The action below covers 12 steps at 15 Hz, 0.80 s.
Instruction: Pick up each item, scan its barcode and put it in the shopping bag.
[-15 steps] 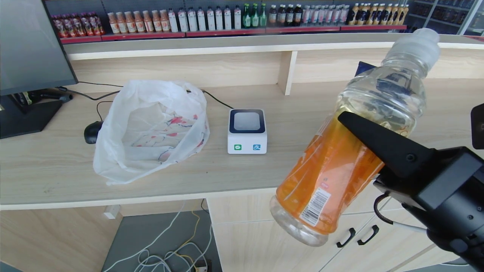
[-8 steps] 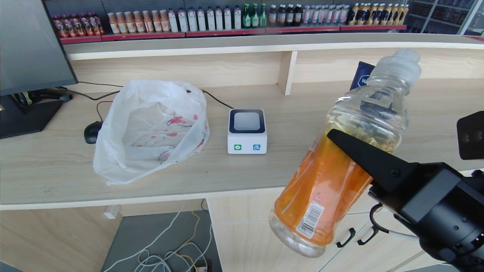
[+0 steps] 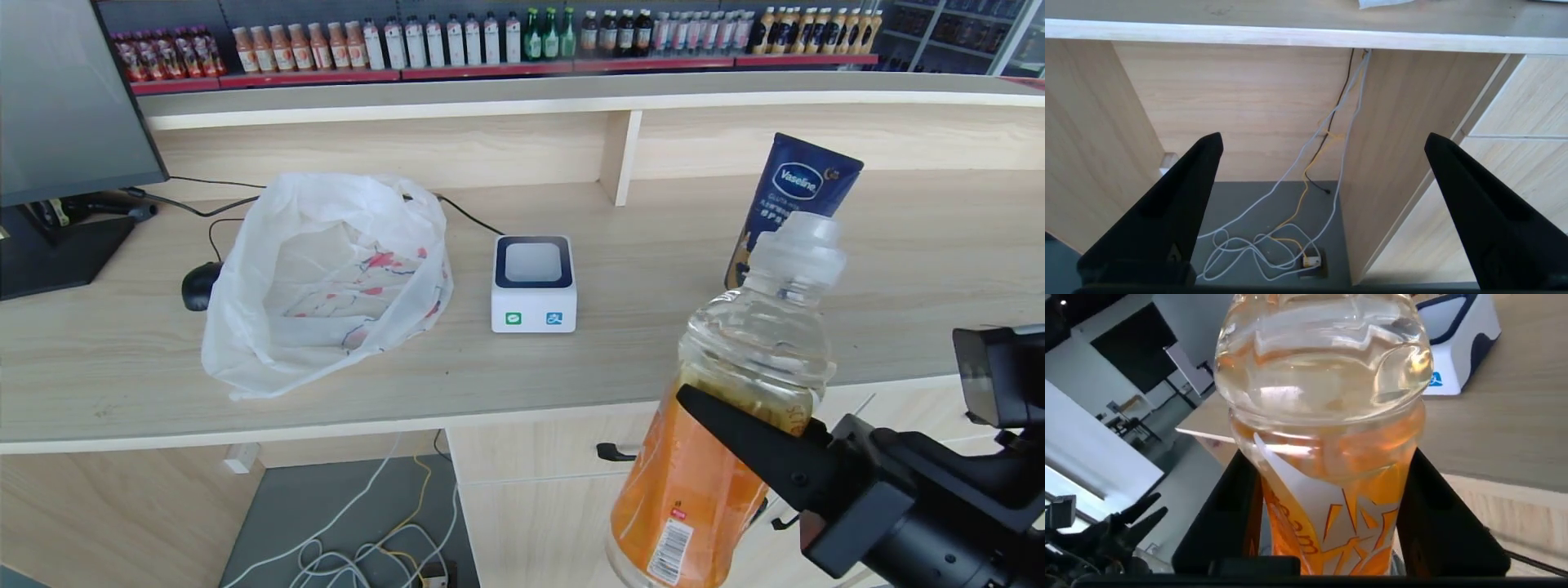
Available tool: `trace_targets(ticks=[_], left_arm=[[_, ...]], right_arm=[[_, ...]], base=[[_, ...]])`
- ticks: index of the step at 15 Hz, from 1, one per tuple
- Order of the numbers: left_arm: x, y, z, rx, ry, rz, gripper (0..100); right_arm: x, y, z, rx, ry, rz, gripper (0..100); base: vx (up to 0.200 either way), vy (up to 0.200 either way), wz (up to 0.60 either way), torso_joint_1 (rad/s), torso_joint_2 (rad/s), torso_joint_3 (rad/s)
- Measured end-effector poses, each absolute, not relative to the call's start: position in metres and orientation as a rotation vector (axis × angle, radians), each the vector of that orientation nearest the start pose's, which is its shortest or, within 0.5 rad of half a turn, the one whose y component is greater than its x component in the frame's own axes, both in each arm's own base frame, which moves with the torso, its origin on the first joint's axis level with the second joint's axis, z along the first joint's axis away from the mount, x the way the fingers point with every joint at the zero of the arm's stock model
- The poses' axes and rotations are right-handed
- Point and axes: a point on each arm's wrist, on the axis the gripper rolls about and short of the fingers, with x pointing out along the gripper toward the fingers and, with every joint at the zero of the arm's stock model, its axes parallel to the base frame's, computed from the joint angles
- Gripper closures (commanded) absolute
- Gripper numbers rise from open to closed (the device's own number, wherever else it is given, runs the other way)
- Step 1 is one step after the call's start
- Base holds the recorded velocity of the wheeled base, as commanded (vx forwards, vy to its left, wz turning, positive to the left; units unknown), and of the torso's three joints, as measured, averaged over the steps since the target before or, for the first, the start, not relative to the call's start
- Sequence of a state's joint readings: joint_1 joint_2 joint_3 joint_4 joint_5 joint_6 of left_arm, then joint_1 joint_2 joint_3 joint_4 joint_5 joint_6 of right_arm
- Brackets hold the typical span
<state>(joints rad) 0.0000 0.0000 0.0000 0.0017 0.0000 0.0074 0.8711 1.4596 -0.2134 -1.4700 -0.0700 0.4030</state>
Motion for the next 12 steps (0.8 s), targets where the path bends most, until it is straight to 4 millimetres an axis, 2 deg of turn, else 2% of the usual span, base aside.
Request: trace_targets(ticks=[7,10,12], left_arm=[[-0.023,0.0,0.075,0.008,0.002,0.0,0],[-0.023,0.0,0.075,0.007,0.002,0.0,0],[-0.023,0.0,0.075,0.01,0.002,0.0,0]], right_arm=[[0.138,0.135,0.187,0.025,-0.27,0.688,100],[0.147,0.135,0.212,0.016,-0.386,0.615,100],[0.152,0.134,0.224,0.046,-0.409,0.474,100]], base=[[0.0,0.0,0.0,0.0,0.0,0.0],[0.0,0.0,0.0,0.0,0.0,0.0],[0.0,0.0,0.0,0.0,0.0,0.0]])
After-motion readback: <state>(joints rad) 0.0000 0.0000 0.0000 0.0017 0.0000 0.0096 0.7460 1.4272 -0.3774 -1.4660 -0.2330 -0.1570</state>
